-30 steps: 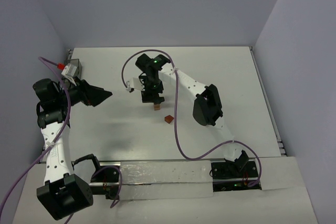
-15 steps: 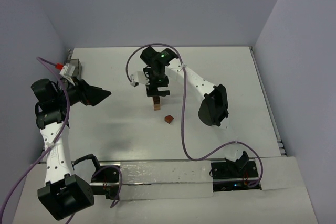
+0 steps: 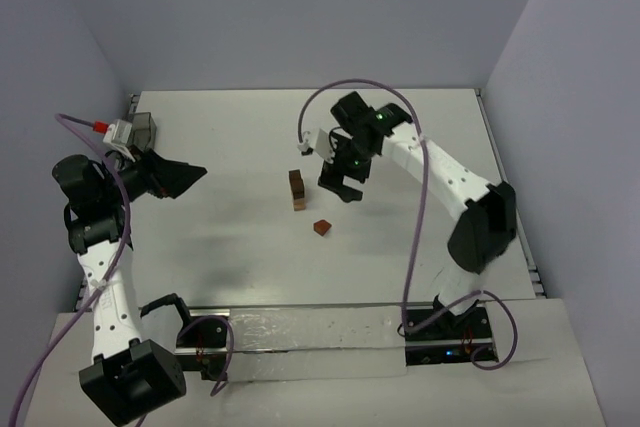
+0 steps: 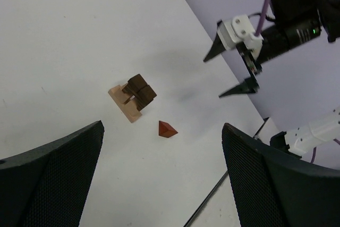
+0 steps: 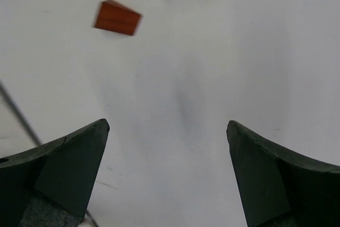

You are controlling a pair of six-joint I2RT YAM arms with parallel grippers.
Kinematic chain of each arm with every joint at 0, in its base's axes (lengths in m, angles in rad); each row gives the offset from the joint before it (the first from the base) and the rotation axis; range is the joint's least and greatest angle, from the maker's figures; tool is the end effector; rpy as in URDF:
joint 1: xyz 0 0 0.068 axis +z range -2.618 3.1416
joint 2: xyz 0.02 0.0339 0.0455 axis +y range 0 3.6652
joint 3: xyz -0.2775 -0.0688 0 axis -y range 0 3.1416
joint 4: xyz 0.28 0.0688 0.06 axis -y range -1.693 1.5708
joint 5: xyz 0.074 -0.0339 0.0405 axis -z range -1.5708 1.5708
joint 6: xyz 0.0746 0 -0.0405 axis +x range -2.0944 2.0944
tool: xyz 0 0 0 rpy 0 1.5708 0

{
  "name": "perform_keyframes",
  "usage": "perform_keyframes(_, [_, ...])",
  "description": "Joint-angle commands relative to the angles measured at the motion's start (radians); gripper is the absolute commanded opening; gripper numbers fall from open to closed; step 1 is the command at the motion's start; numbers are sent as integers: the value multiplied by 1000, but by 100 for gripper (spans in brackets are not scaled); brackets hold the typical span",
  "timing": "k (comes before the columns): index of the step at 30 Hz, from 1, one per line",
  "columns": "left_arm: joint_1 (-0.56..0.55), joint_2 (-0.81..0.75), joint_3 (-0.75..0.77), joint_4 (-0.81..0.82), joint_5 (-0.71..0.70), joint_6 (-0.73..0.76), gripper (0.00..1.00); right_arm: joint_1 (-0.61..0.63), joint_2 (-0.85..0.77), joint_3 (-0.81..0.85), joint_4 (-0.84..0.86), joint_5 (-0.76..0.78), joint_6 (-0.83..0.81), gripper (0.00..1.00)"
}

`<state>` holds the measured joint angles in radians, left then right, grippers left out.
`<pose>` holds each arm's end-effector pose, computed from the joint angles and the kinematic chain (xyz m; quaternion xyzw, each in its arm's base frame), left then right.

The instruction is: Build the wood block tower

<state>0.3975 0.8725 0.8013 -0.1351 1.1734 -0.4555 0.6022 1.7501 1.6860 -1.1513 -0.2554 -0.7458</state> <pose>0.2349 0.0240 0.3449 0.0504 0.7329 -0.4447 0.5124 0.3219 0.2442 0.2914 -0.6269 0.7487 0.1124 0.1839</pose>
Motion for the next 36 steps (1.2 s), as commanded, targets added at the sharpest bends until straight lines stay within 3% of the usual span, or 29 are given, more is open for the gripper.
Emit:
perform_keyframes(1, [7,-38,-25,177,-13,-113,98,46,-199,-294,270,-145,130,100])
perform_keyframes(8, [5,-26,-28,197,6,-123,96,58,-266,-444,354,-225,17,100])
perform_keyframes(13, [-12,-21,-41,168,69,-67,94,59,-311,-491,333,-294,-344,100])
perform_keyframes(16, [-33,-19,-31,138,74,-27,93,60,-266,-429,204,-299,-619,99])
perform_keyframes(20, [-52,-27,-31,138,61,-26,93,65,-129,-269,88,-297,-810,96])
perform_keyframes(30, [-52,-17,-37,119,76,-30,93,156,148,-79,-53,-159,-882,82])
perform_keyframes(36, [-54,-12,-79,267,81,-135,92,175,192,-89,1,-119,-880,80])
